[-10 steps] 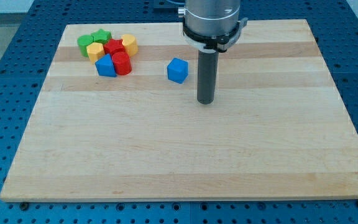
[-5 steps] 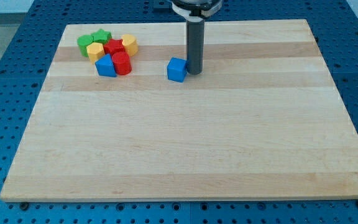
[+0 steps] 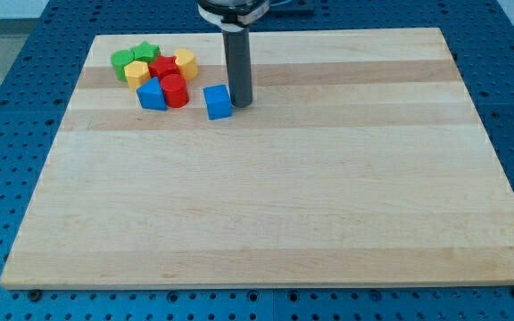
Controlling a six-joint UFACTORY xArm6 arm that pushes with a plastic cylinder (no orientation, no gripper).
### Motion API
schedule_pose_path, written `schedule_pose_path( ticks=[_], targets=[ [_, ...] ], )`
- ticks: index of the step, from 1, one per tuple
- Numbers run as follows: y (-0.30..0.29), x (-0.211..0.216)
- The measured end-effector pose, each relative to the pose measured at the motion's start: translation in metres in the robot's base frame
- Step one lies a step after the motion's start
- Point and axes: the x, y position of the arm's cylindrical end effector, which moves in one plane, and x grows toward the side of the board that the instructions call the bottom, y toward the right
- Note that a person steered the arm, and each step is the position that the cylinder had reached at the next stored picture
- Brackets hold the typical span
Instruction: Move the blue cube vertical to the blue triangle at the bottom
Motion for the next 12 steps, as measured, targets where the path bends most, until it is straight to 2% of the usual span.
schedule_pose_path(
  ticks=[1,2,3,5,6,8,9,12],
  targets=[
    [-0.004,0.039],
    [-0.030,0.050],
    [-0.038,0.043],
    [-0.016,0.012],
    [-0.005,0.027],
    [0.000,-0.050],
    [-0.030,-0.053],
    [-0.085,-0.003]
  ],
)
